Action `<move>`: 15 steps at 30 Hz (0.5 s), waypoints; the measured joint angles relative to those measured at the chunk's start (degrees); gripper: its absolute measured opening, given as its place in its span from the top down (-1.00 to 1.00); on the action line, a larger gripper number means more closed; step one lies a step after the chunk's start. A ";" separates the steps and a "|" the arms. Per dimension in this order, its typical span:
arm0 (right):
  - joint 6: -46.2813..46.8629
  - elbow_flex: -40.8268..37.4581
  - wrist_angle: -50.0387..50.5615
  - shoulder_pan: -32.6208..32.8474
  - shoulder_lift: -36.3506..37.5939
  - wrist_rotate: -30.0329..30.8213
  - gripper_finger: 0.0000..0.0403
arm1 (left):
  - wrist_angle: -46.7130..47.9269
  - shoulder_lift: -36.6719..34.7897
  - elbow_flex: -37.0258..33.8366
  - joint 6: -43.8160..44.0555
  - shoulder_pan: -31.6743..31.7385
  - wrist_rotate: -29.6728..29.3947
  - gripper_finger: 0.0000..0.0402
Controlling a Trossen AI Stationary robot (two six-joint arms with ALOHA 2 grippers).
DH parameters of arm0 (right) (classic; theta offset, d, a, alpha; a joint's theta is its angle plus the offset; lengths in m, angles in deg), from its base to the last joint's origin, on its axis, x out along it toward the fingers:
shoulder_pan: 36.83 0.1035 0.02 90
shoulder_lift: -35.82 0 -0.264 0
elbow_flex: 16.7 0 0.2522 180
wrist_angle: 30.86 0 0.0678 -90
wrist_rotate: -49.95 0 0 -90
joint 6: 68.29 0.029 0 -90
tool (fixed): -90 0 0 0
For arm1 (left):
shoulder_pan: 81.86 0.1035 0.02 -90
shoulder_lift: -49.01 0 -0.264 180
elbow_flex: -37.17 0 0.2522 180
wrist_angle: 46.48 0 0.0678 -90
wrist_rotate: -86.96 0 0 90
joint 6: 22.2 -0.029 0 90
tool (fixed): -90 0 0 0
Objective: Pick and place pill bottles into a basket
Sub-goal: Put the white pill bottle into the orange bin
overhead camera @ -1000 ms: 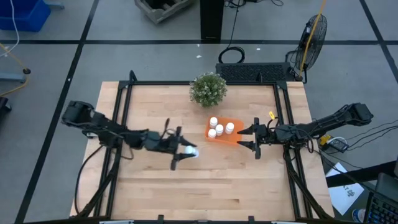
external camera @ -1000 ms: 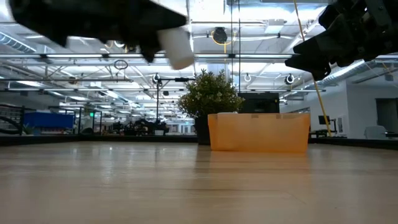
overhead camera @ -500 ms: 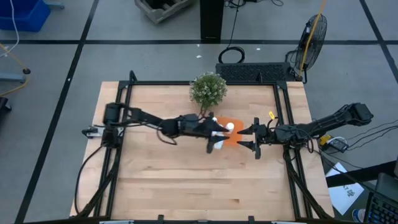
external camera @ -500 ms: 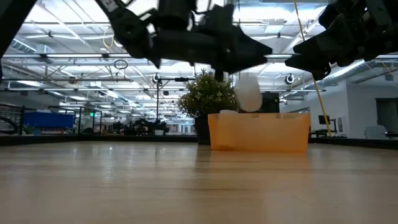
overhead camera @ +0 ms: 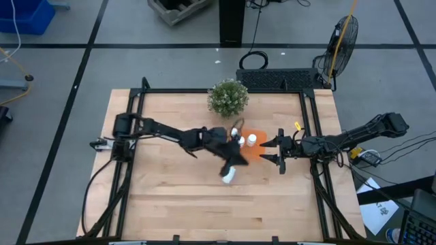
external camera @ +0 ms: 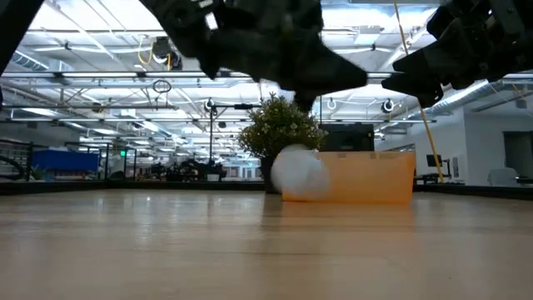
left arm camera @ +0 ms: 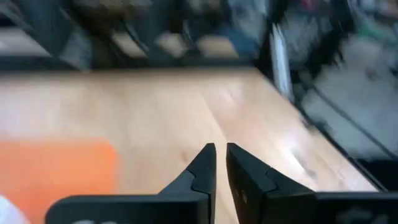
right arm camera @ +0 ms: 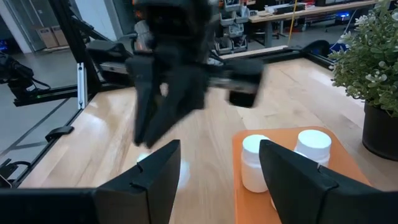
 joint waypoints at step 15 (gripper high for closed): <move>0.00 -0.02 0.00 0.00 -0.01 0.02 -0.04 | 4.80 -29.31 -33.98 6.45 -4.68 -7.52 0.73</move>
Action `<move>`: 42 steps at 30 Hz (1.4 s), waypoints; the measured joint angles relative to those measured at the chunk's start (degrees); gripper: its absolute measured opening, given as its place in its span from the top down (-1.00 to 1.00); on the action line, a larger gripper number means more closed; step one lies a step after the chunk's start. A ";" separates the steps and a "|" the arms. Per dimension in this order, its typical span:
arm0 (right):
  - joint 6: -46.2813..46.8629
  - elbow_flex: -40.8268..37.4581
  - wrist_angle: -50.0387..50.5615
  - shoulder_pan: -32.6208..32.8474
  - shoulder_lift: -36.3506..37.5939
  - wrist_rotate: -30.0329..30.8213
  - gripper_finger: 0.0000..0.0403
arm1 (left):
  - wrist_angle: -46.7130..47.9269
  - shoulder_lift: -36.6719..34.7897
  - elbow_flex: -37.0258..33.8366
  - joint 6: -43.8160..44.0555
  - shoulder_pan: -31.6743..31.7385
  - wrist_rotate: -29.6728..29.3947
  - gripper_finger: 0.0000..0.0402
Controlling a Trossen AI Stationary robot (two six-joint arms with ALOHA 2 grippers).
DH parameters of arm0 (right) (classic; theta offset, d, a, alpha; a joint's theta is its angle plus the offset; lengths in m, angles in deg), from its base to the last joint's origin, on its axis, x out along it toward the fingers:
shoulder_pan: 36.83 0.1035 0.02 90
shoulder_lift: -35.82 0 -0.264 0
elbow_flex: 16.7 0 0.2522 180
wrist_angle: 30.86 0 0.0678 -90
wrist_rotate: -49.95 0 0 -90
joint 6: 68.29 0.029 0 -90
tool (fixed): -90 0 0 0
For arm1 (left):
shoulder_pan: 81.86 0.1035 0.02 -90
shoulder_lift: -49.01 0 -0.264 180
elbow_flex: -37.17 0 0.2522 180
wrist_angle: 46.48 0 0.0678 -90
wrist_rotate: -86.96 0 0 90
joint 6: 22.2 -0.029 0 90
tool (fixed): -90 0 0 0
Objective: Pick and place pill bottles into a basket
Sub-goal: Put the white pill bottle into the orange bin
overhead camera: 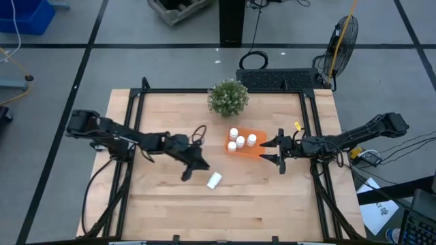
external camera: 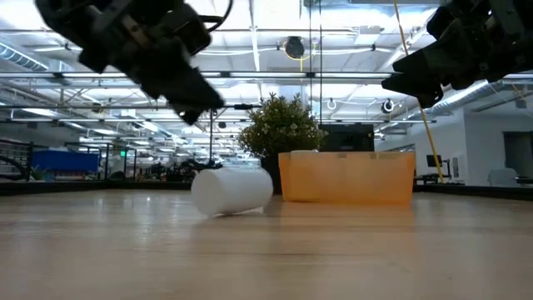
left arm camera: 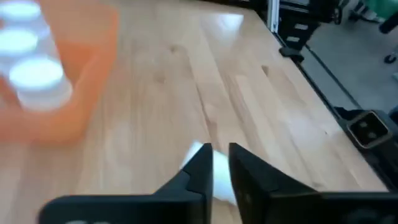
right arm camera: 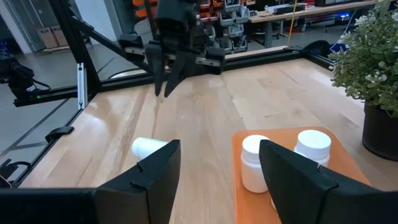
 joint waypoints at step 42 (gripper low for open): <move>-5.59 -0.07 -0.94 -0.02 0.00 0.00 -0.04 | 3.85 -0.66 -8.81 30.37 -11.69 -33.89 -0.32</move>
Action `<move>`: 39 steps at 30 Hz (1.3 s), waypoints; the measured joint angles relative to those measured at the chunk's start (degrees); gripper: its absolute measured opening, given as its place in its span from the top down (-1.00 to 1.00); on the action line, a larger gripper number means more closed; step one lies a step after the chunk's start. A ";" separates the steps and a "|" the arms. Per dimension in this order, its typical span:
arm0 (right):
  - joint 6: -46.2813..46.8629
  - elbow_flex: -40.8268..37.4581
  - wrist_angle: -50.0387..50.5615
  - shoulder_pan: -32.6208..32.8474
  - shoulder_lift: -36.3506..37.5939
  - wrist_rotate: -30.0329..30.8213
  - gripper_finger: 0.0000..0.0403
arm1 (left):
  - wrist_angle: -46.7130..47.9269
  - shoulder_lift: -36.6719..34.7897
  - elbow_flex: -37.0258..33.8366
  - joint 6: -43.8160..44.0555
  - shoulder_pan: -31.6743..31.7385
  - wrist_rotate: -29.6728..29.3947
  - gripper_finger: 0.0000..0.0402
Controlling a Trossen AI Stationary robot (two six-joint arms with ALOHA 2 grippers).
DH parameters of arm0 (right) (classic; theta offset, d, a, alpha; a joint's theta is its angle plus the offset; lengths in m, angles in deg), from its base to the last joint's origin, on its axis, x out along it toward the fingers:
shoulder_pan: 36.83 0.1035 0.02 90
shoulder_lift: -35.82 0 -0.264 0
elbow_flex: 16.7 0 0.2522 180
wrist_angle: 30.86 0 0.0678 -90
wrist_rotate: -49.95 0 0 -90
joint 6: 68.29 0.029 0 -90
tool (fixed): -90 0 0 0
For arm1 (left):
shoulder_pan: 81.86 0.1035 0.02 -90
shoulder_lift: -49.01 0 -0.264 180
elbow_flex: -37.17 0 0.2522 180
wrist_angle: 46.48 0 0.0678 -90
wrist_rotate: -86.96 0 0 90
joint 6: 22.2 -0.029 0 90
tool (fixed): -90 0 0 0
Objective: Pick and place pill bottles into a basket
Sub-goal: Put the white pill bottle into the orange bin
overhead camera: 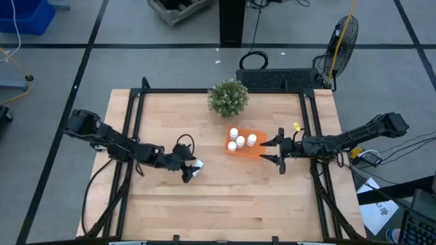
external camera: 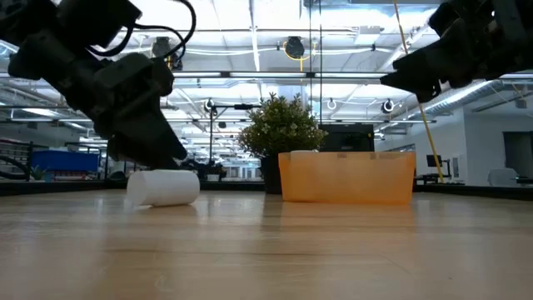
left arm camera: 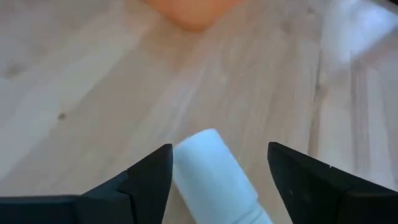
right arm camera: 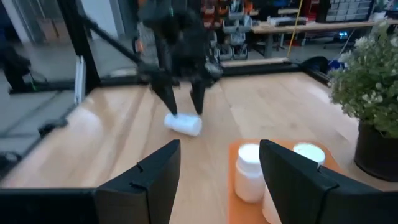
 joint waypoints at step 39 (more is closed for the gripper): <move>7.13 0.00 -23.50 1.53 -15.81 -0.17 -0.04 | -24.77 13.96 10.70 -19.04 -0.89 16.41 -0.20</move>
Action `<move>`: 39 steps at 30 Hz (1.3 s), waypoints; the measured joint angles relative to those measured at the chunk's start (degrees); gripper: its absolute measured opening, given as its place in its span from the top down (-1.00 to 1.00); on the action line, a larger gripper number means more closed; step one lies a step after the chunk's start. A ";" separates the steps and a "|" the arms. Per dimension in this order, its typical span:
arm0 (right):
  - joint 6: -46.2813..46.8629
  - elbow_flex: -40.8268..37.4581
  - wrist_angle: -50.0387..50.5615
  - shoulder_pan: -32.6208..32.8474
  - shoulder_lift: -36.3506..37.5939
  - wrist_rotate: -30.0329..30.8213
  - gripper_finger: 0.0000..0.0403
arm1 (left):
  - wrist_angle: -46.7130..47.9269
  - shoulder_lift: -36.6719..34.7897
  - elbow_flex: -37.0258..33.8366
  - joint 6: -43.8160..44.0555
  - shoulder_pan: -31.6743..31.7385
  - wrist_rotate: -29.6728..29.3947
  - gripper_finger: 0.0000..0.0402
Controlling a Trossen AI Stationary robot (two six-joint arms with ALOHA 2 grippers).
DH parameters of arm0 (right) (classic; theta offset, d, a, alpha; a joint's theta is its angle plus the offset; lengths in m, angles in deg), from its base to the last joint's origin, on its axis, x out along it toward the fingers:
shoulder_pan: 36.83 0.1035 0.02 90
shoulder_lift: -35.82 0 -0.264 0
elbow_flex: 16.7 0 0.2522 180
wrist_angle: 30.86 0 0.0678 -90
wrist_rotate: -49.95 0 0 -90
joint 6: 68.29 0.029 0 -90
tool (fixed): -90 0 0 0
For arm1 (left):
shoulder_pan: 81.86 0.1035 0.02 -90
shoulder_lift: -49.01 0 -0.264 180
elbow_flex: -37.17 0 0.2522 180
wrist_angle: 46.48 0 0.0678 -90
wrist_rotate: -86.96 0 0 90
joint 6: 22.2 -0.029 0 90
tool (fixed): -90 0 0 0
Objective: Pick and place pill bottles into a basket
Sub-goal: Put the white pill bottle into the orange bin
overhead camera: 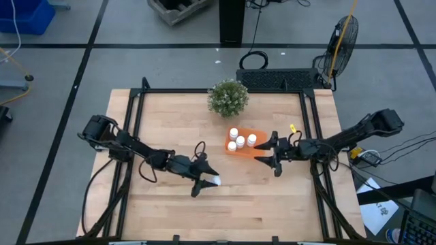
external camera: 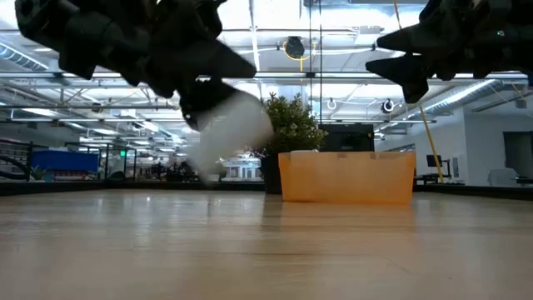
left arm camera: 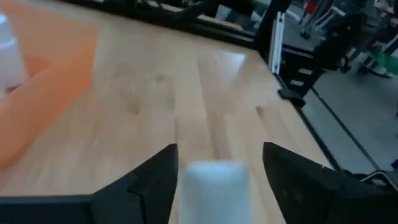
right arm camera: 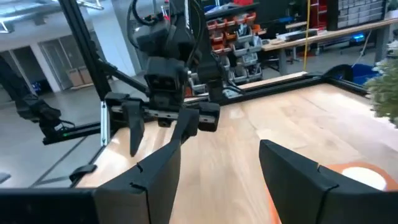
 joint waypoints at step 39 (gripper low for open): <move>12.39 55.67 29.59 21.20 -62.39 2.12 -0.04 | -4.41 -34.12 -24.31 -3.01 -6.61 -11.67 0.40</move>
